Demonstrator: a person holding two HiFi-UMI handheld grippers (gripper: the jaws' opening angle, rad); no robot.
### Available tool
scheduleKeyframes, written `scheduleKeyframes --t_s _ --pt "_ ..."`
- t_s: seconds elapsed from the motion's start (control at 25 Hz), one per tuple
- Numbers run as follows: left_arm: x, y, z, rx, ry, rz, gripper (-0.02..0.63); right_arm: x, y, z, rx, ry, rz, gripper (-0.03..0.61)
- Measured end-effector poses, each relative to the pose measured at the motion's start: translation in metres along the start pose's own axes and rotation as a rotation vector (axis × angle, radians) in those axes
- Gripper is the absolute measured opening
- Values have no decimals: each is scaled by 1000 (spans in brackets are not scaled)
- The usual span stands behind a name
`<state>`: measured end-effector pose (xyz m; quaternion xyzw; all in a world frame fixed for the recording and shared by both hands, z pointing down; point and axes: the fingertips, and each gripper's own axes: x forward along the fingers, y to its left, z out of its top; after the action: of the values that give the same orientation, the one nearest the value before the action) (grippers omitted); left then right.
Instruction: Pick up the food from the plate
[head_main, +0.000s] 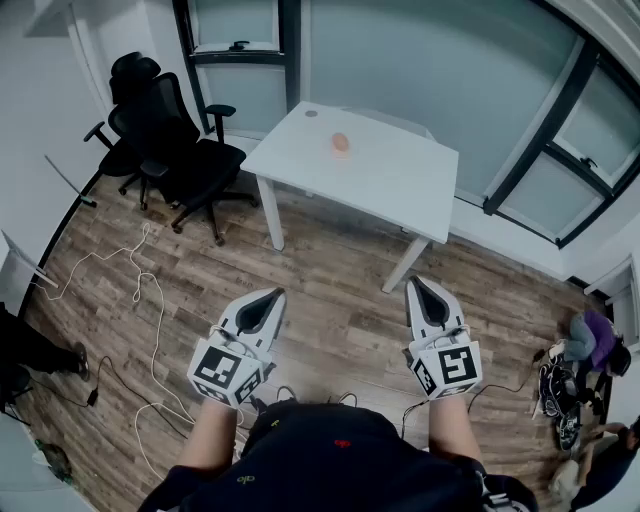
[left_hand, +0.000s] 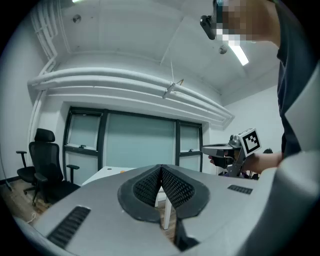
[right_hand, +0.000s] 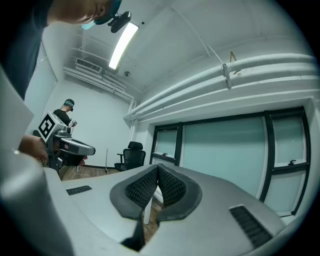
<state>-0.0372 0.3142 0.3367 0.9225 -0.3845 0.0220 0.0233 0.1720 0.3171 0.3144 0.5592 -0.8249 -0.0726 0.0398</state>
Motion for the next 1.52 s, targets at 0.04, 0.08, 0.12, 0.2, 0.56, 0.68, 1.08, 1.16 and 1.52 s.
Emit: scheduleKeyframes --t_s 0.04,0.08,0.12,0.2,0.56,0.68,1.08,1.16,1.52 --pt "-1 0 0 1 0 -2 20 0 2 0 0 2 0 25" --pt "-2 1 0 2 0 -5 20 0 3 0 0 4 -1 25" --pt "-3 1 0 2 -1 -7 20 0 4 -1 -1 5 -1 25" --pt "-2 0 0 0 -1 -12 20 0 4 -2 1 9 -3 25" --pt "-7 7 -3 -2 4 -24 20 6 11 2 19 -31 -8 26" --pt "-10 14 -6 -6 8 -31 20 13 16 -5 30 -11 -17 25" --pt "-45 65 -23 -24 26 -65 20 51 77 -17 37 32 -18 26" --pt "-57 77 -32 -17 38 -70 20 58 98 -19 35 35 -16 26" --pt "-69 126 -44 -47 44 -43 20 100 129 -28 23 70 25 26"
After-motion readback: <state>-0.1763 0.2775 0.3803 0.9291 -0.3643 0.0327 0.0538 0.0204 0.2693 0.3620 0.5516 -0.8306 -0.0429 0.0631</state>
